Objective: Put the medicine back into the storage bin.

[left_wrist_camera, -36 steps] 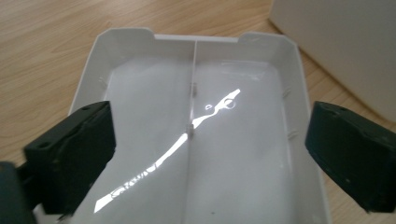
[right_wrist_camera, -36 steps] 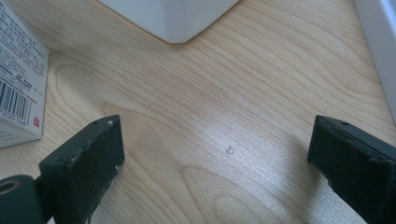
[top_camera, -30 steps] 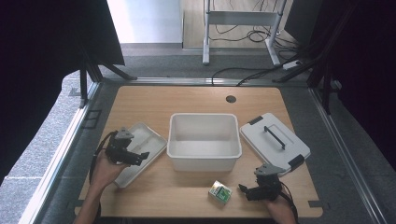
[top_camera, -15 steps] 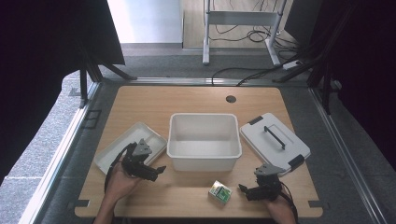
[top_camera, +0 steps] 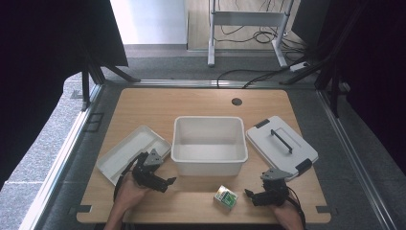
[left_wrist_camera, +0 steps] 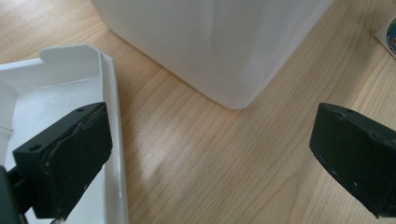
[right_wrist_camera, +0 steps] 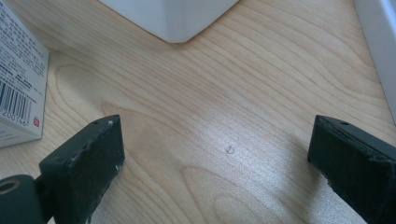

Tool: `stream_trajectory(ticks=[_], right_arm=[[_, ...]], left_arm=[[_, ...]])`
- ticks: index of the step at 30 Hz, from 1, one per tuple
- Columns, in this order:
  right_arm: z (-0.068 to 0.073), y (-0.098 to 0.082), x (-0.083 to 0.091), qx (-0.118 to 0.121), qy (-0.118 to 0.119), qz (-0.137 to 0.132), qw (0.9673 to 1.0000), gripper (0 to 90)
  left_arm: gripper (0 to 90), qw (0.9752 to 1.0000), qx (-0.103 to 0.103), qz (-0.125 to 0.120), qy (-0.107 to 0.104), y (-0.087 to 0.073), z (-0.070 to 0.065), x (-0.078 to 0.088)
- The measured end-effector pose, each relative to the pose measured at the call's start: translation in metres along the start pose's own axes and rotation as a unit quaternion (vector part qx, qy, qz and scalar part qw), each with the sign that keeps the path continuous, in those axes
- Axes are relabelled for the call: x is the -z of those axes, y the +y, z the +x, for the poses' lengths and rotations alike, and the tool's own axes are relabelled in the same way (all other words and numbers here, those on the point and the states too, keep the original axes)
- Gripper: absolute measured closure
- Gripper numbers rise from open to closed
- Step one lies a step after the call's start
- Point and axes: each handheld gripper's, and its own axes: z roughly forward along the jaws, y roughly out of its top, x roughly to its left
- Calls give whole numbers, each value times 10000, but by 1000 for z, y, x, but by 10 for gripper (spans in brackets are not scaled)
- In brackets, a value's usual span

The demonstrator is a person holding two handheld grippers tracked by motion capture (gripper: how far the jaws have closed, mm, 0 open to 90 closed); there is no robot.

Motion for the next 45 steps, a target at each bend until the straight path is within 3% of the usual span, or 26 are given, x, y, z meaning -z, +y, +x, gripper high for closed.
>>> stream_trajectory(ticks=[6,11,16,26,33,42,45], right_arm=[[2,2,1,-63,9,62,10000,11],[5,6,18,-72,131,-47,9999,28],[8,9,35,-47,223,106,9997,28],[36,22,54,368,638,284,9969,51],[64,43,36,667,1049,448,9912,53],[87,59,-1,1051,1154,906,9836,139],[90,59,-10,1134,1124,1066,9814,233]], left_arm=[[0,10000,-8,-7,-51,0,-1,-1],[0,10000,19,-15,-50,-4,1,-2],[0,10000,30,-7,-68,-3,1,-1],[0,10000,23,-25,-84,-2,-1,0],[0,10000,75,11,-62,-5,2,0],[0,9999,92,4,-65,-6,4,2],[0,9999,101,9,-68,-7,4,2]])
